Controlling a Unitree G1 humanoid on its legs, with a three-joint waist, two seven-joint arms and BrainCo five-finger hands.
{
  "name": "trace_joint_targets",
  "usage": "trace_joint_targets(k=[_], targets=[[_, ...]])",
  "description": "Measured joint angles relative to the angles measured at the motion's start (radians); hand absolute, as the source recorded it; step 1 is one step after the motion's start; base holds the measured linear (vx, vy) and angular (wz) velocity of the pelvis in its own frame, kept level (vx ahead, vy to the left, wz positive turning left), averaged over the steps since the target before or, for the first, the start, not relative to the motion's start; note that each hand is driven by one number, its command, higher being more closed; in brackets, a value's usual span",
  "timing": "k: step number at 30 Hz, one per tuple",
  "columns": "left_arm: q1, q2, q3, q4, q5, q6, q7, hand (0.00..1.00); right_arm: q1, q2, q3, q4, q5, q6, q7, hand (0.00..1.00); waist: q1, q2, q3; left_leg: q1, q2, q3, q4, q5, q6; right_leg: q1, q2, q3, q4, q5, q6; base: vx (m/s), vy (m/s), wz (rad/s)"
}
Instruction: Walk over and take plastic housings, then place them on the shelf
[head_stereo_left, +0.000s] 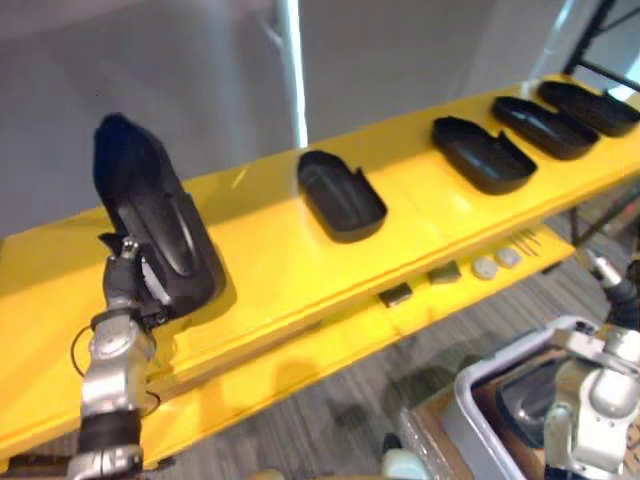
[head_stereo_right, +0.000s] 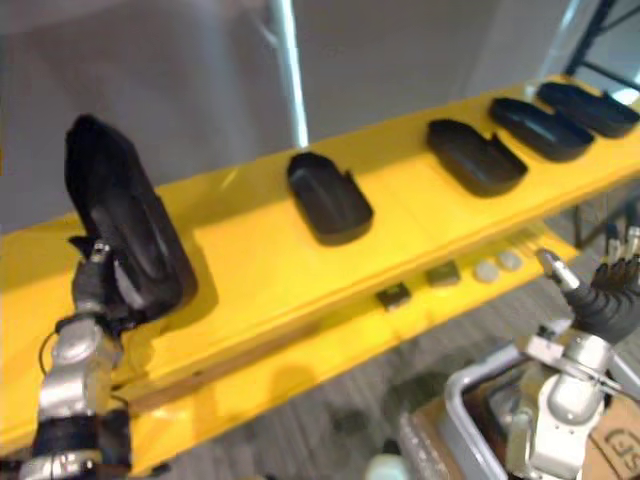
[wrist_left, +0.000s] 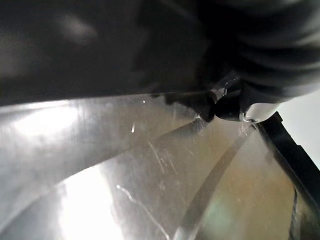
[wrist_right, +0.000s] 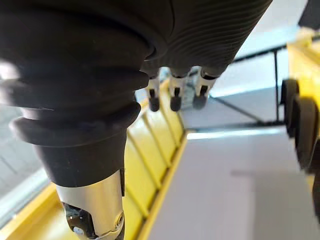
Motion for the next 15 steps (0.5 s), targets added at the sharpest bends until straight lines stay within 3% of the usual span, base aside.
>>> trace_joint_targets(k=[1, 3, 8, 15], targets=[[-0.047, 0.031, -0.026, 0.065, -0.003, 0.013, 0.000, 1.00, 0.000, -0.023, 0.005, 0.003, 0.010, 0.000, 0.011, 0.00, -0.017, 0.003, 0.001, 0.001, -0.002, 0.001, -0.010, 0.006, 0.002, -0.004, 0.000, 0.001, 0.000, 0.000, 0.000, 0.03, 0.014, -0.13], [-0.104, 0.056, -0.061, 0.125, -0.002, 0.047, 0.002, 1.00, 0.000, -0.046, 0.011, 0.006, 0.037, 0.000, 0.026, 0.00, -0.021, 0.007, -0.001, 0.003, -0.002, 0.013, -0.023, 0.014, 0.000, -0.015, 0.002, 0.009, 0.000, 0.000, 0.000, 0.05, 0.005, -0.13], [-0.183, 0.065, -0.112, 0.220, 0.013, 0.159, -0.002, 1.00, -0.009, -0.077, 0.062, 0.008, 0.074, 0.008, 0.081, 0.00, -0.043, 0.033, 0.009, 0.028, 0.000, 0.041, -0.041, 0.022, -0.004, -0.017, 0.008, 0.026, 0.001, -0.001, -0.001, 0.05, 0.007, -0.10], [-0.254, 0.097, -0.165, 0.333, 0.145, 0.334, -0.020, 1.00, -0.008, -0.090, 0.131, 0.052, 0.075, 0.033, 0.113, 0.00, -0.061, 0.054, 0.023, 0.040, 0.000, 0.048, -0.037, 0.022, -0.003, -0.016, 0.009, 0.039, 0.024, -0.012, -0.002, -0.02, -0.001, -0.03]])
